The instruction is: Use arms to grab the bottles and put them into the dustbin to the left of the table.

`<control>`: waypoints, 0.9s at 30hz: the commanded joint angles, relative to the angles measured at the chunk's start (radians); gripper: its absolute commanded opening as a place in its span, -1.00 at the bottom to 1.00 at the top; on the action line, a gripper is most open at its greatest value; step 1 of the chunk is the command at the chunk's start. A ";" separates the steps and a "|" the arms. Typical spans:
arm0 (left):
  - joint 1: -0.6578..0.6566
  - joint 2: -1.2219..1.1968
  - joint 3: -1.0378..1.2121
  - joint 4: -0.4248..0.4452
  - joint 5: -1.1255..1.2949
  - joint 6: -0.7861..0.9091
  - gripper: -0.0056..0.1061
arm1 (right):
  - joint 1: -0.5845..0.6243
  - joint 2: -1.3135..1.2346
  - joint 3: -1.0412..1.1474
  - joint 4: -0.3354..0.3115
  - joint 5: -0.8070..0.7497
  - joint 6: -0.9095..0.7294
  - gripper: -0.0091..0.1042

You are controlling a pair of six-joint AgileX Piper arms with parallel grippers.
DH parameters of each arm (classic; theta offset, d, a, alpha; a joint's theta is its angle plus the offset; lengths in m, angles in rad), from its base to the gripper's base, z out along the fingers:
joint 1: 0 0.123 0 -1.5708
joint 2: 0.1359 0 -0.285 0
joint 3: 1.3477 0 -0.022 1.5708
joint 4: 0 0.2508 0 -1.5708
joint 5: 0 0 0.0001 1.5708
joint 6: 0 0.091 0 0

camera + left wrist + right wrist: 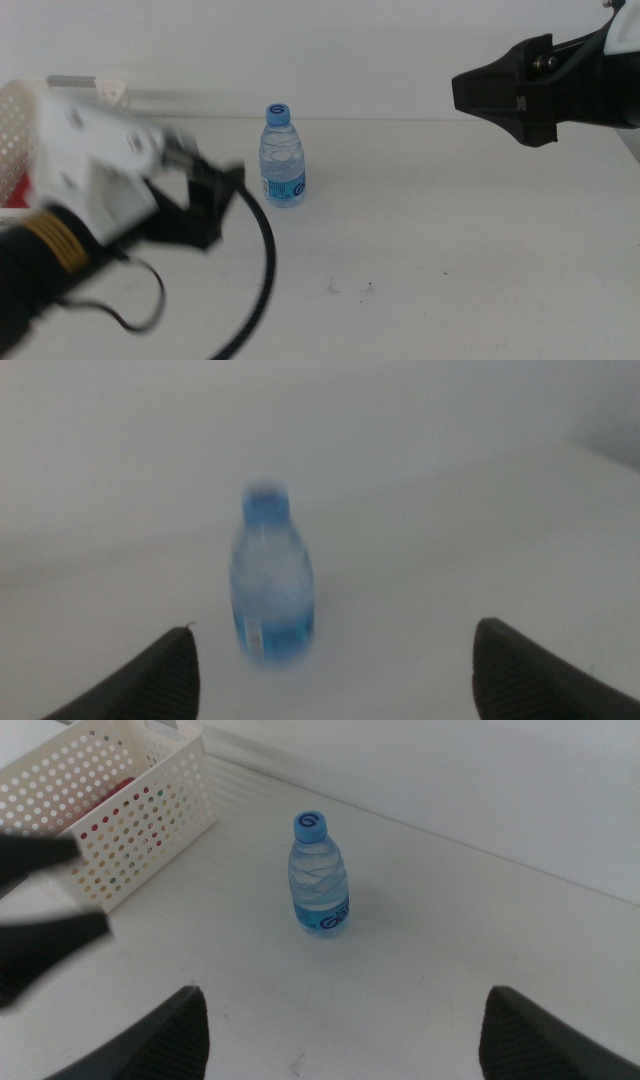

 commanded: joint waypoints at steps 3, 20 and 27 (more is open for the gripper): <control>0.010 0.166 0.111 -0.002 -0.221 -0.090 0.78 | 0.000 -0.004 -0.006 -0.005 -0.008 -0.007 0.79; 0.022 0.738 0.054 -0.132 -0.860 -0.018 0.78 | 0.000 -0.004 -0.006 -0.004 -0.008 -0.007 0.79; 0.096 0.927 -0.093 0.045 -0.873 -0.055 0.78 | 0.000 -0.004 -0.006 -0.004 -0.008 -0.007 0.79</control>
